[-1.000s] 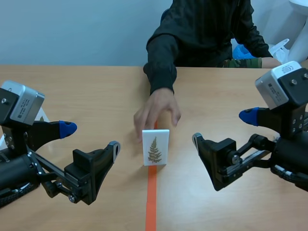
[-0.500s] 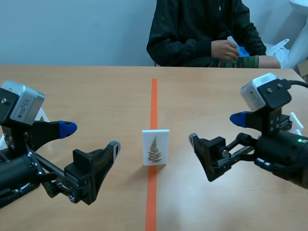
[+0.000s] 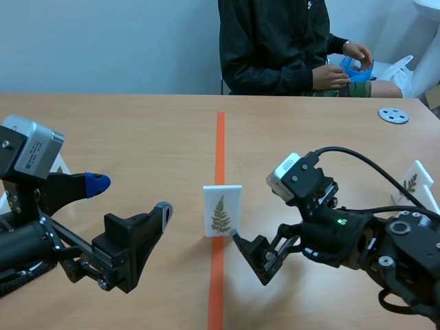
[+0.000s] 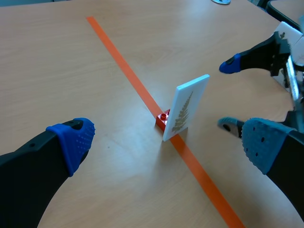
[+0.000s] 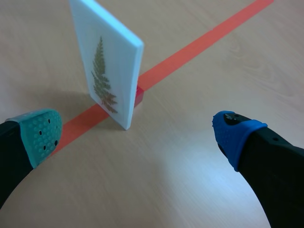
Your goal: Sort the leaf by its shape. The table is split by an orange tape line. A compound leaf with several leaflets goes to the left side, a simple leaf with one blade goes to the right side. Return to the home posture when a red brick is placed on the table.
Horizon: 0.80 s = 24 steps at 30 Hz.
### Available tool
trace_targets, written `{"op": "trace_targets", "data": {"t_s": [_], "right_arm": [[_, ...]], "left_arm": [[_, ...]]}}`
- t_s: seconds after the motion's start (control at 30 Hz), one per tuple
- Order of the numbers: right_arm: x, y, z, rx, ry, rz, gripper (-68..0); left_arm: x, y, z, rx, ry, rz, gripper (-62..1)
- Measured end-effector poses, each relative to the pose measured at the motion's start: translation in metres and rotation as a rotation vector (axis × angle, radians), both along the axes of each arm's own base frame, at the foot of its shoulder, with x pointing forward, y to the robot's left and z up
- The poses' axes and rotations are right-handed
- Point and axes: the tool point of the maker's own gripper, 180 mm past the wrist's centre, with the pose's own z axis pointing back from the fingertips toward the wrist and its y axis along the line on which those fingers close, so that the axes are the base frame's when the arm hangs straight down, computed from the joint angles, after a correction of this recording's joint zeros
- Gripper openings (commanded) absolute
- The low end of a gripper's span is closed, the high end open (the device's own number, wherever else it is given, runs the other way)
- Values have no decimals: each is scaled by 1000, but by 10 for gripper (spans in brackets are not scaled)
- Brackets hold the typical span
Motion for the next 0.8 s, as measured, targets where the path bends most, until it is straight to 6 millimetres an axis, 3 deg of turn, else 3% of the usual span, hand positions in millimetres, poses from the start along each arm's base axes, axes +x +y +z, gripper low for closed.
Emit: {"op": "trace_targets", "data": {"t_s": [0.17, 0.4, 0.67, 0.8], "right_arm": [[5, 21, -14, 15, 6, 27, 4], [11, 44, -14, 47, 2, 37, 4], [1, 56, -18, 42, 13, 80, -246], [1, 55, -18, 41, 13, 79, -303]], "left_arm": [[0, 0, 0, 0, 0, 0, 14], [0, 0, 0, 0, 0, 0, 14], [0, 0, 0, -2, -2, 1, 14], [0, 0, 1, -3, -4, 1, 14]]}}
